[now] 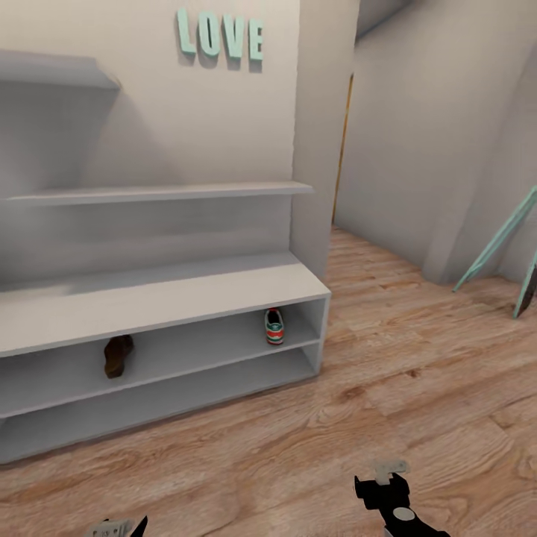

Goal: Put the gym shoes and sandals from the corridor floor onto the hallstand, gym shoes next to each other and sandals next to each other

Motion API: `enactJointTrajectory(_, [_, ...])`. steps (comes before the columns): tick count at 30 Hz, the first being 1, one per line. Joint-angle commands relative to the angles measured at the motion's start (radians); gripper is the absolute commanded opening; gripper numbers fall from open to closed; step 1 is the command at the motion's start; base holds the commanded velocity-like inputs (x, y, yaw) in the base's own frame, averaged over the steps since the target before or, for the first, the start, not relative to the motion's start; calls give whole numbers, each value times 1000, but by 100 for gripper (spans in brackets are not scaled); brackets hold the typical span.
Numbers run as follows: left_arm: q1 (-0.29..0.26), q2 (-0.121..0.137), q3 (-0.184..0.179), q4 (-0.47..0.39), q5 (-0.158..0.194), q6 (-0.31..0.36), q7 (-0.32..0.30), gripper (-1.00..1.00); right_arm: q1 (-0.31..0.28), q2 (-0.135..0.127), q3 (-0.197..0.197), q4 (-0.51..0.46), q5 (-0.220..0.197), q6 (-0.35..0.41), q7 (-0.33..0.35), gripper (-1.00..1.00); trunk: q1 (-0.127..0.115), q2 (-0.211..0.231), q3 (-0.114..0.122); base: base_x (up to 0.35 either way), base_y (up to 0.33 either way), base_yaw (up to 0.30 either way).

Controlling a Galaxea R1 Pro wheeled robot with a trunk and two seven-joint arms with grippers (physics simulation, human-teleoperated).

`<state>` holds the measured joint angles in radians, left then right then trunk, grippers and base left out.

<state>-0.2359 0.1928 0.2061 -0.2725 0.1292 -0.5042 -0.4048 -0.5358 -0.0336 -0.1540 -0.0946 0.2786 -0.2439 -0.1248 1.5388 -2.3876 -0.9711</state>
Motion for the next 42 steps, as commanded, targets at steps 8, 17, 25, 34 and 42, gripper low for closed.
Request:
enactJointTrajectory(8, [0,-1,2,2,11,1,11,100,2,-1,-9,1,10,-18,-3,100,0,0,-1,0,0,-299])
enactJointTrajectory(17, [0,-3,2,3,12,0,83,100,18,-27,-9,2,11,-121,-3,100,0,0,-1,0,0,-300])
enactJointTrajectory(25, [0,-4,1,3,13,0,102,100,37,-34,-10,4,9,-170,-3,100,0,0,-1,0,0,-300])
enactJointTrajectory(34, [0,-4,3,3,14,-1,104,100,59,-34,-12,3,-76,-172,-2,100,0,0,-1,0,0,-299])
enactJointTrajectory(42, [0,-4,1,3,13,-1,104,100,60,-34,-11,3,-92,-172,1,100,-31,56,17,0,0,-249])
